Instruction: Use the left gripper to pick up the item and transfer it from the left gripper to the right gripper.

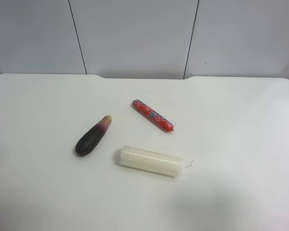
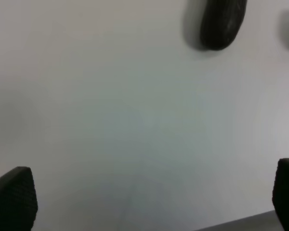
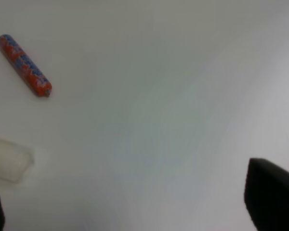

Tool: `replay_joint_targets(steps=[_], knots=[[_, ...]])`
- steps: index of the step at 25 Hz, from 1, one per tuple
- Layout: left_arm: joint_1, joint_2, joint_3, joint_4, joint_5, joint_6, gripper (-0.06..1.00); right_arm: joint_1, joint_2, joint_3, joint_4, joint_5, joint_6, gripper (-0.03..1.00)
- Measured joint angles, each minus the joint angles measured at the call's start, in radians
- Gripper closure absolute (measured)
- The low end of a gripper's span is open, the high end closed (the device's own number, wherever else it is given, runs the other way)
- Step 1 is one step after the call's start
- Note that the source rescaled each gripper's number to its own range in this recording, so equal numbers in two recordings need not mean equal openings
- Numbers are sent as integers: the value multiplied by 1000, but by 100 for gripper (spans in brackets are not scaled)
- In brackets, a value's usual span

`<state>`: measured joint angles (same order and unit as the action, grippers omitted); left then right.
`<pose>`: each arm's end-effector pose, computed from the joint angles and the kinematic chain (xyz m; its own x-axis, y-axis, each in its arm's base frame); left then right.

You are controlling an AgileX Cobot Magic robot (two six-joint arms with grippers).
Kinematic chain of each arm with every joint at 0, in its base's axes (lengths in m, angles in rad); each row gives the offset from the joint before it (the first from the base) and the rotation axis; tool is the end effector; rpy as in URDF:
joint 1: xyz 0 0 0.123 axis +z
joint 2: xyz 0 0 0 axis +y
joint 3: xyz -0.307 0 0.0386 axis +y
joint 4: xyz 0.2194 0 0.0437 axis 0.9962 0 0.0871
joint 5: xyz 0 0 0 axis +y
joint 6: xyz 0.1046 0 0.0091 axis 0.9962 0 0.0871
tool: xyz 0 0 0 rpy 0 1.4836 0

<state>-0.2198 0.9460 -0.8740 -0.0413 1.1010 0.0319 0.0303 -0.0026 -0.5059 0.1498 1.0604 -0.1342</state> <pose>0.1188 -0.0305 0.3296 -0.8601 0.2057 -0.4669 0.2460 0.9689 -0.0264 -0.0439 0.0124 0.2595 -0.4339 -0.0732 -0.8980 -0.1733 0.9849 0.0034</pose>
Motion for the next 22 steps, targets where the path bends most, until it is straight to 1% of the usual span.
replay_joint_targets(steps=[5,8,15,19,22], knots=[[-87,151,-50,21,-21,-24,-6,0,0,0,0,0,0,-3],[-127,227,-52,23,-71,-49,-6,0,0,0,0,0,0,-3],[-209,398,-52,26,-183,-57,-6,0,0,0,0,0,0,-3],[-250,481,-53,26,-237,-57,-6,0,0,0,0,0,0,-3],[-265,535,-54,26,-304,-57,-6,0,0,0,0,0,0,-3]])
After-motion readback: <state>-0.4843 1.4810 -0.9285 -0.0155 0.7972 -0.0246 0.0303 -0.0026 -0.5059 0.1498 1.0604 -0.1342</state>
